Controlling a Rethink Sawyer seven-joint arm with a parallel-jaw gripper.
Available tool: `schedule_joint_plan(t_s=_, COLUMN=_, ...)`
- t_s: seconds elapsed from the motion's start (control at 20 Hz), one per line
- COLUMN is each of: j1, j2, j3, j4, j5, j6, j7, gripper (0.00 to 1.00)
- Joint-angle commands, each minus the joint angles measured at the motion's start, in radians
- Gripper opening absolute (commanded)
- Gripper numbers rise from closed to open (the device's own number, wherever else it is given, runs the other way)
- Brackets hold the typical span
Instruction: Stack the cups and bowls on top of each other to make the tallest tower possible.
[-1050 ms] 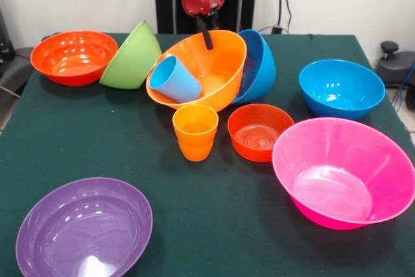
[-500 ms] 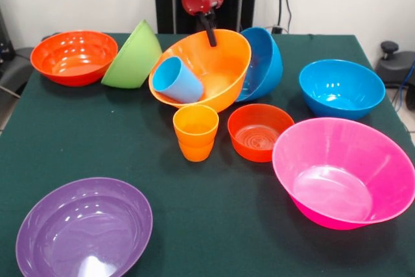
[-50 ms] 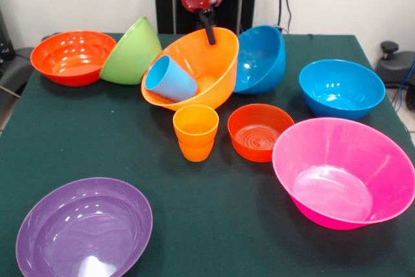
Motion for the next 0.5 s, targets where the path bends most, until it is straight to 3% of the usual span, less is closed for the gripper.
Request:
schedule_joint_plan(t_s=0.05, j1=0.06, j2=-0.098, j3=0.01, j4=-0.032, j5=0.015, j6=0.016, j7=0.077, gripper=0.0)
schedule_joint_plan(t_s=0.25, j1=0.107, j2=-0.168, j3=-0.018, j4=0.004, j5=0.031, j6=0.045, j7=0.095, gripper=0.0)
schedule_joint_plan(t_s=0.5, j1=0.146, j2=-0.188, j3=-0.056, j4=0.005, j5=0.041, j6=0.06, j7=0.089, gripper=0.0)
